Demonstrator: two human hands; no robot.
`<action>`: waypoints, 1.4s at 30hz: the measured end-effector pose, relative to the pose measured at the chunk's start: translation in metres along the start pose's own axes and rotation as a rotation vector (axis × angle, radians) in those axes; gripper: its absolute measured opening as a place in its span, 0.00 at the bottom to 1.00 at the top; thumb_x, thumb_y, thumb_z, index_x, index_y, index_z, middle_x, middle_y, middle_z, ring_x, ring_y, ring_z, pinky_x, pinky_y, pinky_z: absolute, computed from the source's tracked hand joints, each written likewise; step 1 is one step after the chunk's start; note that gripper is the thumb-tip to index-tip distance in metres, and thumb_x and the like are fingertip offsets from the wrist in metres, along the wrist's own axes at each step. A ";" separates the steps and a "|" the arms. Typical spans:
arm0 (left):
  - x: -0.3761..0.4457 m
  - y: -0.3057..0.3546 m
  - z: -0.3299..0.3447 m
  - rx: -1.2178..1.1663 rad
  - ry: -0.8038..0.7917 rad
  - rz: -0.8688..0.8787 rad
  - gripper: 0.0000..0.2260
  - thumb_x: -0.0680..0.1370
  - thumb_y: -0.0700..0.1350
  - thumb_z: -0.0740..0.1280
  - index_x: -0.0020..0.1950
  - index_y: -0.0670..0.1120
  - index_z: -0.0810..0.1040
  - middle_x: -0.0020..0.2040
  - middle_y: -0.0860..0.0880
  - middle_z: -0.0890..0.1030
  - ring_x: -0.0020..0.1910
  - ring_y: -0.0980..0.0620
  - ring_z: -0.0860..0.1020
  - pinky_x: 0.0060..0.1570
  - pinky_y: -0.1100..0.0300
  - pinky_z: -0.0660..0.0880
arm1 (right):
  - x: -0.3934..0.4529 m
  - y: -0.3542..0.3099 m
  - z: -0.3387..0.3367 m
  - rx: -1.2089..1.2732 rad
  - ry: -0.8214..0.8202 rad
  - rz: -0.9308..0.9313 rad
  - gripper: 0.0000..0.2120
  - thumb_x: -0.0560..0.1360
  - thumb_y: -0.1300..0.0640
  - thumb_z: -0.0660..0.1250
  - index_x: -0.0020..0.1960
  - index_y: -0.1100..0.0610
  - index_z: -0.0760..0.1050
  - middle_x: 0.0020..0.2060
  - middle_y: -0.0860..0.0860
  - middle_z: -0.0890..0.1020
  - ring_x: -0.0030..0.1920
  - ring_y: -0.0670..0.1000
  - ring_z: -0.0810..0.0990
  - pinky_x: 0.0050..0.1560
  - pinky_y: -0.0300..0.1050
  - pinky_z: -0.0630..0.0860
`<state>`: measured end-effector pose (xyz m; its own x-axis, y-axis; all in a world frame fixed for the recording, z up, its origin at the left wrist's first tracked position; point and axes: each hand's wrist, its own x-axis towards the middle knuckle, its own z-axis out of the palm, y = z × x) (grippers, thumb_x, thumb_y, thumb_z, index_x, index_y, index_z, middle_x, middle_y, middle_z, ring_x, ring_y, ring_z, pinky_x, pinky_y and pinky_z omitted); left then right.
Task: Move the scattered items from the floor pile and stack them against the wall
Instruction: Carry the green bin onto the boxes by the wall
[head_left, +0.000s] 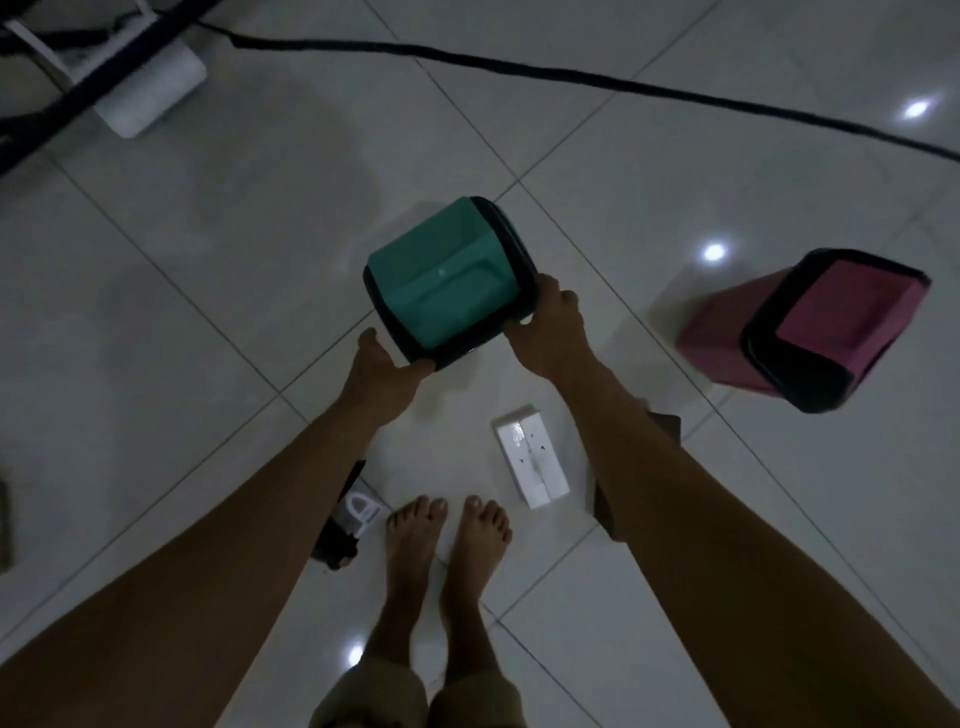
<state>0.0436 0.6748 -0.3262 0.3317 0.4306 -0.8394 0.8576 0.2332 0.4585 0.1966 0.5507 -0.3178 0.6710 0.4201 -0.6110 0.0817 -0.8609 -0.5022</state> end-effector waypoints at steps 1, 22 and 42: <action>0.012 0.001 0.002 -0.062 0.011 -0.030 0.47 0.74 0.53 0.71 0.79 0.45 0.41 0.78 0.43 0.53 0.75 0.47 0.58 0.73 0.53 0.60 | 0.012 0.002 0.003 -0.006 0.007 -0.007 0.34 0.74 0.57 0.68 0.75 0.60 0.57 0.64 0.62 0.70 0.63 0.63 0.68 0.65 0.56 0.68; 0.065 -0.013 0.011 -0.107 0.133 0.309 0.27 0.80 0.41 0.65 0.76 0.46 0.58 0.68 0.48 0.71 0.63 0.55 0.70 0.52 0.76 0.68 | 0.076 0.029 0.039 0.202 0.067 0.075 0.21 0.78 0.63 0.53 0.71 0.62 0.63 0.59 0.58 0.74 0.55 0.57 0.75 0.50 0.46 0.70; 0.072 -0.025 0.001 0.091 0.039 0.265 0.37 0.80 0.51 0.64 0.78 0.55 0.39 0.73 0.42 0.59 0.70 0.44 0.62 0.68 0.51 0.61 | 0.041 0.059 0.064 0.445 -0.011 0.291 0.26 0.74 0.57 0.57 0.71 0.56 0.58 0.65 0.59 0.69 0.60 0.61 0.74 0.61 0.62 0.75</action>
<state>0.0465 0.6989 -0.3987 0.5351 0.4998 -0.6811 0.7754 0.0293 0.6307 0.1816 0.5355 -0.4112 0.6111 0.1876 -0.7690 -0.4287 -0.7383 -0.5207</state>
